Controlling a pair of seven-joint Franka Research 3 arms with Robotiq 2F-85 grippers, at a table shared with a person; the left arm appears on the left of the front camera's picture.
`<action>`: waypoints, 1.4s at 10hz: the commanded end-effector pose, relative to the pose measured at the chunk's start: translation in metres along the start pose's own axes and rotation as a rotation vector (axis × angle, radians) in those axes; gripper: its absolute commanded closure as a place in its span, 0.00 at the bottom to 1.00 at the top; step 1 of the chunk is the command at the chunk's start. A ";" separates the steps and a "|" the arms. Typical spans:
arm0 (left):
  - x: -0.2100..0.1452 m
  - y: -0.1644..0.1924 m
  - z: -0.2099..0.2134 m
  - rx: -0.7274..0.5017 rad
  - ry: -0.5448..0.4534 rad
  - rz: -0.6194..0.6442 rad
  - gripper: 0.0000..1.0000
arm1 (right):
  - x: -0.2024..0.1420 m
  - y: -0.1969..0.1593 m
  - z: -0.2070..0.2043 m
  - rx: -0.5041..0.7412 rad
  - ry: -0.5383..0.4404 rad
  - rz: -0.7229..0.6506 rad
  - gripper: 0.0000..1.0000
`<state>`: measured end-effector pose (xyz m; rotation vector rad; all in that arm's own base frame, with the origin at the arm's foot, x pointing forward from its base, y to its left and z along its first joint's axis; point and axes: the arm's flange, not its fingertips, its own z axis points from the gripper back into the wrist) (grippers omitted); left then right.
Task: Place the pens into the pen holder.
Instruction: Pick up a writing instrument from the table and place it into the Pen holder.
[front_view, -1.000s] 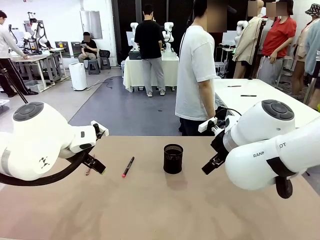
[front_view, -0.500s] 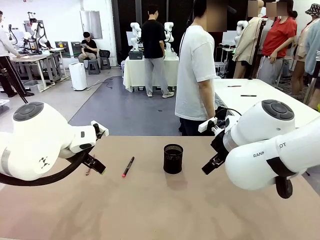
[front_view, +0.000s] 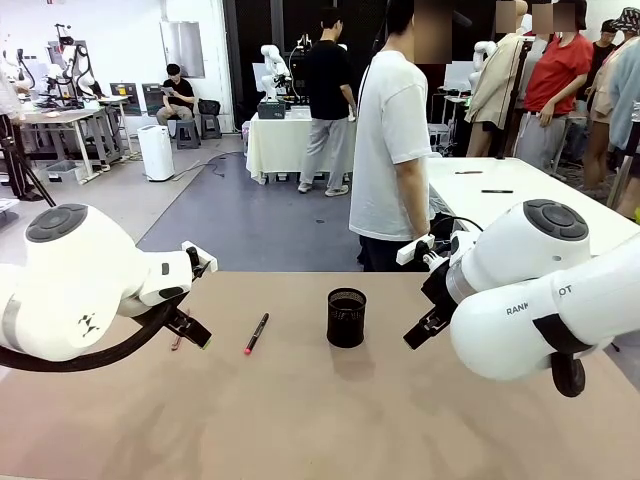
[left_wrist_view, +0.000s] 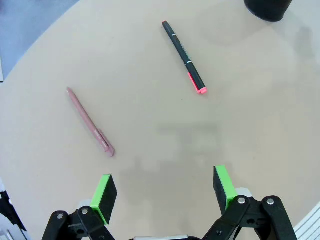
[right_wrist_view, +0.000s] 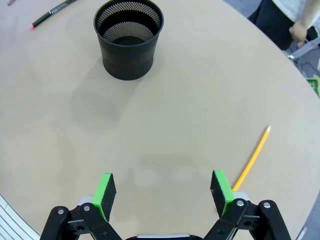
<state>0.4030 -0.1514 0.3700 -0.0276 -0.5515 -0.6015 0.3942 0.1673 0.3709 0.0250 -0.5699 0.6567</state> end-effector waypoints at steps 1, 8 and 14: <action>0.000 0.000 0.000 0.000 0.000 0.000 0.00 | 0.000 0.000 0.000 0.000 0.000 0.000 0.00; 0.024 0.006 0.026 -0.216 0.108 -0.022 0.00 | 0.022 -0.011 0.026 0.254 -0.018 0.040 0.00; 0.054 0.067 0.104 -0.369 -0.107 -0.131 0.00 | 0.055 -0.102 0.091 0.491 -0.130 0.175 0.00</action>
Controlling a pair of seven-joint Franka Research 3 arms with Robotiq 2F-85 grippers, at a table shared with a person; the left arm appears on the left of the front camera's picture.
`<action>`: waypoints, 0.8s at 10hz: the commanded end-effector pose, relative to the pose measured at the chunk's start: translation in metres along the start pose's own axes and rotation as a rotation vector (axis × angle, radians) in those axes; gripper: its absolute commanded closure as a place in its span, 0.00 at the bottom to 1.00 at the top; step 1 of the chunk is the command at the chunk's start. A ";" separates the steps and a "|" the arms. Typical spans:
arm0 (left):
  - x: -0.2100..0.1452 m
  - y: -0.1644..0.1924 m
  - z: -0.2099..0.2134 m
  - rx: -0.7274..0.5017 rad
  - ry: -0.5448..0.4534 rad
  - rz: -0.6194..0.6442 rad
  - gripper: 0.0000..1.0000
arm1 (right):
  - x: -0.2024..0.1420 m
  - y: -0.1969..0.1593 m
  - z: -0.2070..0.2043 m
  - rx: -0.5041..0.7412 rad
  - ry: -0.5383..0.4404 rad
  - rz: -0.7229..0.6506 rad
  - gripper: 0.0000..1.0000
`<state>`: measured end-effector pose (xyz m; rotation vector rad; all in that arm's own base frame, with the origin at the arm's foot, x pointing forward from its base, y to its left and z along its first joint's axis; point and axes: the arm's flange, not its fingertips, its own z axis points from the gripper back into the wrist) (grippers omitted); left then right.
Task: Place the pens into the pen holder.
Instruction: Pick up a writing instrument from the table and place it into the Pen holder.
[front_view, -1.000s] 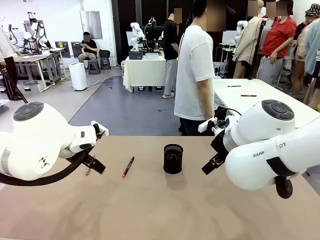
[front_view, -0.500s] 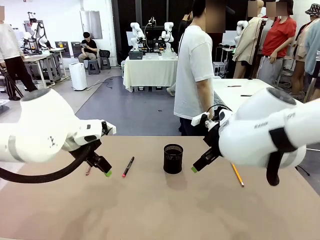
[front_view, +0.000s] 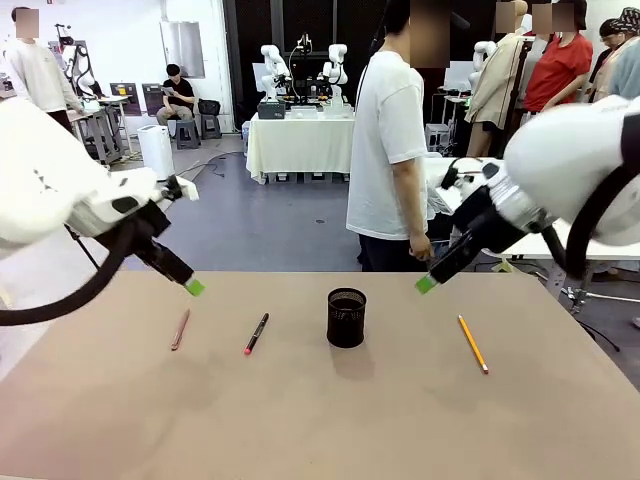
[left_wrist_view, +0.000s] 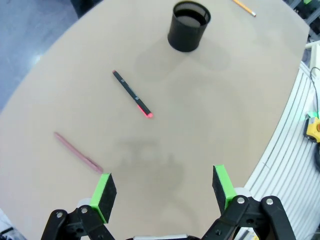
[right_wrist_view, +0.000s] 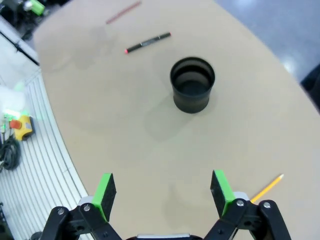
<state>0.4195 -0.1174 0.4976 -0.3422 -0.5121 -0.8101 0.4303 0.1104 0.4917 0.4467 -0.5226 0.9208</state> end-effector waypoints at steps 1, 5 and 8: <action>-0.005 0.019 0.014 -0.036 -0.081 -0.037 0.00 | 0.001 -0.028 0.019 0.025 -0.035 0.044 0.00; -0.008 0.042 0.058 0.071 -0.172 -0.030 0.00 | 0.004 -0.063 0.079 -0.005 -0.123 0.070 0.00; -0.004 0.057 0.095 0.099 -0.179 -0.020 0.00 | 0.002 -0.070 0.120 -0.045 -0.174 0.055 0.00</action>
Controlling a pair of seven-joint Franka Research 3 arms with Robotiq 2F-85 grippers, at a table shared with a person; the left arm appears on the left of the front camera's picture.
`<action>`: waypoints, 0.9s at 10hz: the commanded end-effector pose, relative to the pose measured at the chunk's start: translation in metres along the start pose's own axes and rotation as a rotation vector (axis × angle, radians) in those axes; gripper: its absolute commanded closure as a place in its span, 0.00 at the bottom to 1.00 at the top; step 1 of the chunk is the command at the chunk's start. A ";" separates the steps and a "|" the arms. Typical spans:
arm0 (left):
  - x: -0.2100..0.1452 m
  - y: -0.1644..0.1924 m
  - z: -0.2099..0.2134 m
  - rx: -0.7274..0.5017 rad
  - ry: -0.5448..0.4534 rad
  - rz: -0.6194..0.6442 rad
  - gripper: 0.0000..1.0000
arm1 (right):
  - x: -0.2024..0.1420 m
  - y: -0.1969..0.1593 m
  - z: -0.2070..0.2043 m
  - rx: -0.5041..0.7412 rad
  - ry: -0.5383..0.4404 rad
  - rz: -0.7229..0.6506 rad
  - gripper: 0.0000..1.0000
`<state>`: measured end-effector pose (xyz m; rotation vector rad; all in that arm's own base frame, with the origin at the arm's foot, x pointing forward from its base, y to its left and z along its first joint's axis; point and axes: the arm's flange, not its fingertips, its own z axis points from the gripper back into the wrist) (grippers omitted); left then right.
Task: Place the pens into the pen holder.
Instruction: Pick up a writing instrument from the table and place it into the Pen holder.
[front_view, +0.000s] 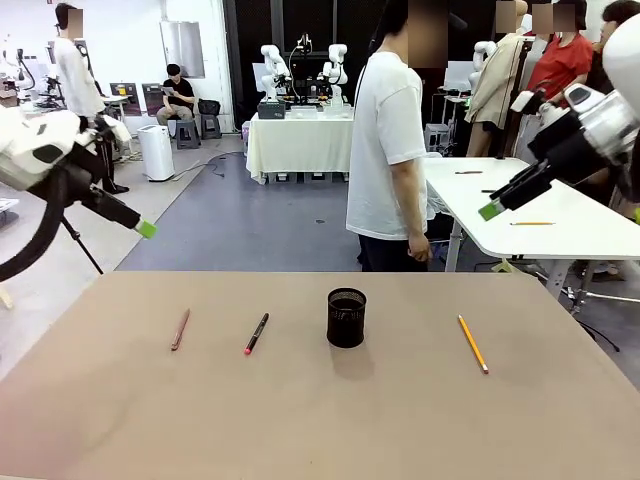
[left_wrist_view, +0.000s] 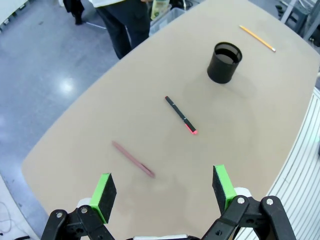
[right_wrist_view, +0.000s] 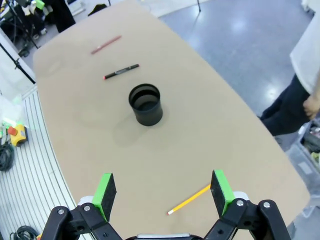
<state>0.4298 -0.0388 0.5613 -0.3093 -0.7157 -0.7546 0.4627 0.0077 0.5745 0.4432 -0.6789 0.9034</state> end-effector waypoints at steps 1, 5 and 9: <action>0.006 0.011 0.018 -0.002 -0.021 0.002 0.00 | 0.002 0.001 0.016 0.014 -0.041 0.011 0.00; 0.017 0.016 0.056 0.057 -0.053 0.033 0.00 | 0.000 0.009 0.081 0.007 -0.017 0.021 0.00; 0.021 0.019 0.076 0.073 -0.076 0.053 0.00 | -0.018 -0.004 0.114 -0.018 -0.022 -0.025 0.00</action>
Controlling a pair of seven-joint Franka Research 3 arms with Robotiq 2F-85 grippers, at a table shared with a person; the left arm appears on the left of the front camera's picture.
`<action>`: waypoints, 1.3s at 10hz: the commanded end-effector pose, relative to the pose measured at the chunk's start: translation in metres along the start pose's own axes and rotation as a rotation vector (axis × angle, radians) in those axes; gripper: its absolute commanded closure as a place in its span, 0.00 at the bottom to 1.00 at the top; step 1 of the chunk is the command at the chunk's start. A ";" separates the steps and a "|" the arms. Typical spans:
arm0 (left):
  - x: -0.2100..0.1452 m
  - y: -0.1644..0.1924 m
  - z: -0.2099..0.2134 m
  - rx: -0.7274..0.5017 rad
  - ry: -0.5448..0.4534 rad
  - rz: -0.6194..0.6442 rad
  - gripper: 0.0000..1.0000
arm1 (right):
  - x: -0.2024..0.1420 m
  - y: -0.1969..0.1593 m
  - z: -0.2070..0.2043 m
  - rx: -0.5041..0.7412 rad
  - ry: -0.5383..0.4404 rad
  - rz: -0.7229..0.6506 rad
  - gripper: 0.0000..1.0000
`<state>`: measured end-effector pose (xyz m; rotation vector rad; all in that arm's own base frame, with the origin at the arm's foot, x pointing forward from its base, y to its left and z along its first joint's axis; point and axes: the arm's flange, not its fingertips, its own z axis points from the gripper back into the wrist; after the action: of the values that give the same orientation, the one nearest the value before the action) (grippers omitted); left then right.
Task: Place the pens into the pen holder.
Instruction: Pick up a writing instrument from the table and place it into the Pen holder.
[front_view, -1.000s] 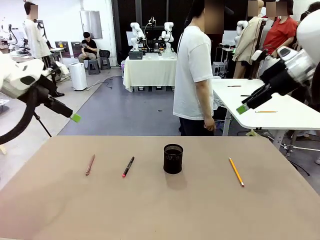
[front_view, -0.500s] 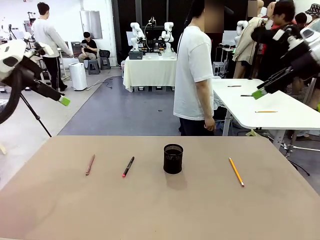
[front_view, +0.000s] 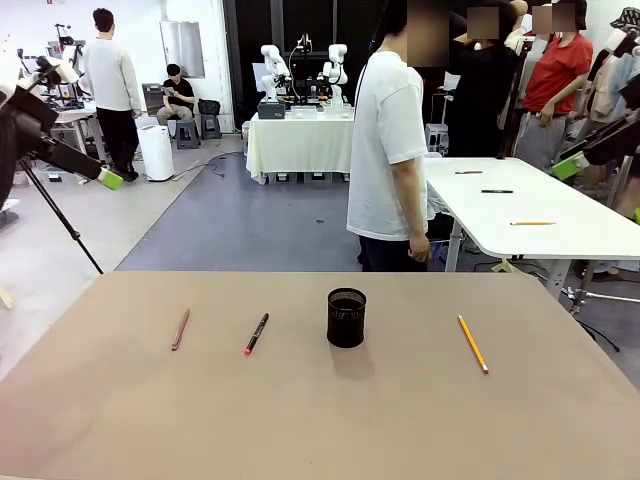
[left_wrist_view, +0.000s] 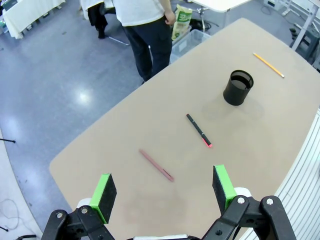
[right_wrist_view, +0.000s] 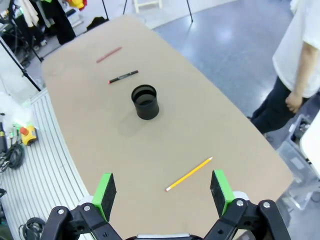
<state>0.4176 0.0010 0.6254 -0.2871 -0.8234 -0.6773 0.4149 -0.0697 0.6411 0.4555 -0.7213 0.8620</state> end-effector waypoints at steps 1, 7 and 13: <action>0.007 0.001 0.008 -0.021 0.008 0.017 0.00 | -0.004 -0.010 0.007 -0.006 0.014 -0.003 0.00; 0.008 -0.003 0.012 -0.005 -0.006 0.004 0.00 | -0.014 -0.011 0.010 -0.022 -0.003 -0.037 0.00; 0.008 -0.003 0.012 -0.005 -0.006 0.004 0.00 | -0.014 -0.011 0.010 -0.022 -0.003 -0.037 0.00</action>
<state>0.4127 -0.0003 0.6386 -0.2771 -0.8169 -0.6817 0.4139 -0.0905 0.6367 0.4474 -0.7205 0.8147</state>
